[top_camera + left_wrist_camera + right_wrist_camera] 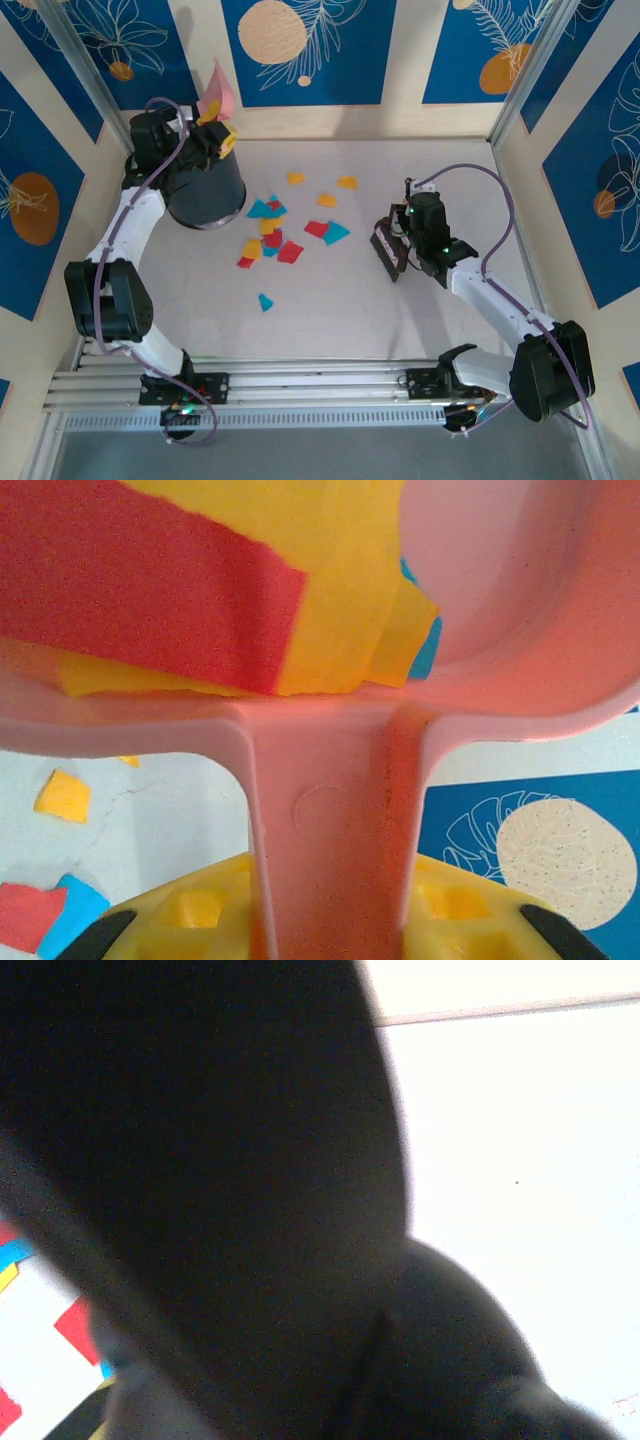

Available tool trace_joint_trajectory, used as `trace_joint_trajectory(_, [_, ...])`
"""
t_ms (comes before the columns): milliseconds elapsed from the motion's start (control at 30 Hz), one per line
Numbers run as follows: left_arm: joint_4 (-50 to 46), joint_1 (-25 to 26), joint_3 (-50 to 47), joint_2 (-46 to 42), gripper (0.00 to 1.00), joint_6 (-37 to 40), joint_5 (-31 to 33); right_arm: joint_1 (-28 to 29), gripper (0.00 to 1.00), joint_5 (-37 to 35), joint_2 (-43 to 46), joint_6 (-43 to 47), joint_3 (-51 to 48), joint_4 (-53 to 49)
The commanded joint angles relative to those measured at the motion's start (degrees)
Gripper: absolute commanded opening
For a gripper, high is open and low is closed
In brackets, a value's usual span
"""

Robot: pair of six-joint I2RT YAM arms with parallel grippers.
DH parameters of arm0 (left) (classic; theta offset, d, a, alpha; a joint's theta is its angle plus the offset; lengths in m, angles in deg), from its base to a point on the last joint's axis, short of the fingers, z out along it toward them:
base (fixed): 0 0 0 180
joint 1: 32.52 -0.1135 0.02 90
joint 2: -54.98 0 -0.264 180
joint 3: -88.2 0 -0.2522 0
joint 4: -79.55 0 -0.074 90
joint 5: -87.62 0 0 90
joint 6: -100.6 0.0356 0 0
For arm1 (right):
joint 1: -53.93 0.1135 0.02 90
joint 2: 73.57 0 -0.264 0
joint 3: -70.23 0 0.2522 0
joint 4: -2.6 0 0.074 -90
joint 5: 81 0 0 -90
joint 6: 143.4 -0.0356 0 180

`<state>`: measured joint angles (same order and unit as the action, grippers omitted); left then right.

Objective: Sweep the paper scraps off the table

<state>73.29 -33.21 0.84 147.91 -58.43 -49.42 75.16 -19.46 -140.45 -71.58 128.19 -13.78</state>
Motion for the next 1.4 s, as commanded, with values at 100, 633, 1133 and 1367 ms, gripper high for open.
trace_joint_trajectory(100, [15.4,-1.2,-5.2,-2.3,0.00,-13.0,-0.6,-0.3,0.00,0.1,0.0,-0.8,0.7,1.3])
trace_joint_trajectory(633, [34.5,-1.2,-13.4,-4.8,0.00,-32.3,2.7,-0.4,0.00,-0.1,0.0,-0.8,0.4,1.3])
trace_joint_trajectory(1133, [52.9,-1.0,-17.8,-2.9,0.00,-50.4,7.0,-0.3,0.00,-0.1,0.1,-0.9,0.3,1.3])
trace_joint_trajectory(1367, [60.0,-0.6,-19.4,-1.1,0.00,-56.5,9.5,-0.3,0.00,-0.1,-0.1,-1.1,0.4,1.2])
